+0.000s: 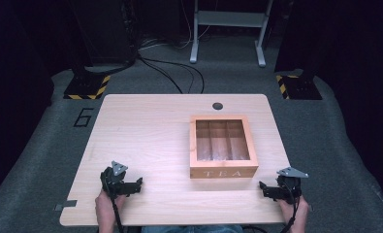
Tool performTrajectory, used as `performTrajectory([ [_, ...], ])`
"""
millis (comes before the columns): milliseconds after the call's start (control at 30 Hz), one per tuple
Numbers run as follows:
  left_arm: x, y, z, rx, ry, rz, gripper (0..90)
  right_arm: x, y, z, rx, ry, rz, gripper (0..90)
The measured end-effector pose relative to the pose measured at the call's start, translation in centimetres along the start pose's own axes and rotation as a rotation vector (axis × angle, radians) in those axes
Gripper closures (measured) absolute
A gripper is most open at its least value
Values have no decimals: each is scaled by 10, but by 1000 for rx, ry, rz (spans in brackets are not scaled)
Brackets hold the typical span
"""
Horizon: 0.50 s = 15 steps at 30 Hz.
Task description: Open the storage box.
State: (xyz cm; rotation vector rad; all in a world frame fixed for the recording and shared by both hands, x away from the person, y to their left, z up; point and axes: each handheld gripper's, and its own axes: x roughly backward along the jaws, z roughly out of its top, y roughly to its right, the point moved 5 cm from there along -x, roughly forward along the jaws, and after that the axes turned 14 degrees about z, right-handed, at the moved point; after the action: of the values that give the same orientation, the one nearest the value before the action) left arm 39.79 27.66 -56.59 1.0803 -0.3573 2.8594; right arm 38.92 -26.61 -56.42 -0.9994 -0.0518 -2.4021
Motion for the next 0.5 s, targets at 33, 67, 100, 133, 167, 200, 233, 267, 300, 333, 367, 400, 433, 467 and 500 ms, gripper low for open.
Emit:
performTrajectory([
  [33, 0, 0, 0, -1, -1, 0, 4, 0, 0, 0, 0, 0, 0, 40],
  [67, 0, 0, 0, -1, -1, 0, 4, 0, 0, 0, 0, 0, 0, 40],
  [100, 0, 0, 0, 0, 0, 1, 4, 0, 0, 0, 0, 0, 0, 40],
  [133, 0, 0, 0, 0, 0, 1, 4, 0, 0, 0, 0, 0, 0, 40],
  [167, 0, 0, 0, 0, 0, 1, 4, 0, 0, 0, 0, 0, 0, 40],
  [200, 0, 0, 0, 0, 0, 1, 4, 0, 0, 0, 0, 0, 0, 40],
  [233, 0, 0, 0, -1, 1, 2, 4, 0, 0, 0, 0, 0, 0, 40],
  [267, 0, 0, 0, -1, 1, 2, 4, 0, 0, 0, 0, 0, 0, 40],
  [300, 0, 0, 0, -1, 2, 4, 4, 0, 0, 0, 0, 0, 0, 40],
  [333, 0, 0, 0, -1, 2, 4, 3, 0, 0, 0, 0, 0, 0, 40],
  [367, 0, 0, 0, -1, 2, 2, 4, 0, 0, 0, 0, 0, 0, 40],
  [400, 0, 0, 0, -1, 2, 2, 4, 0, 0, 0, 0, 0, 0, 40],
  [433, 0, 0, 0, 0, 0, 2, 4, 0, 0, 0, -1, 0, -1, 39],
  [467, 0, 0, 0, 0, 1, 2, 4, 0, 0, 0, -2, -1, -1, 38],
  [500, 0, 0, 0, -1, 1, 2, 4, 0, 0, 0, -2, -2, -1, 38],
])
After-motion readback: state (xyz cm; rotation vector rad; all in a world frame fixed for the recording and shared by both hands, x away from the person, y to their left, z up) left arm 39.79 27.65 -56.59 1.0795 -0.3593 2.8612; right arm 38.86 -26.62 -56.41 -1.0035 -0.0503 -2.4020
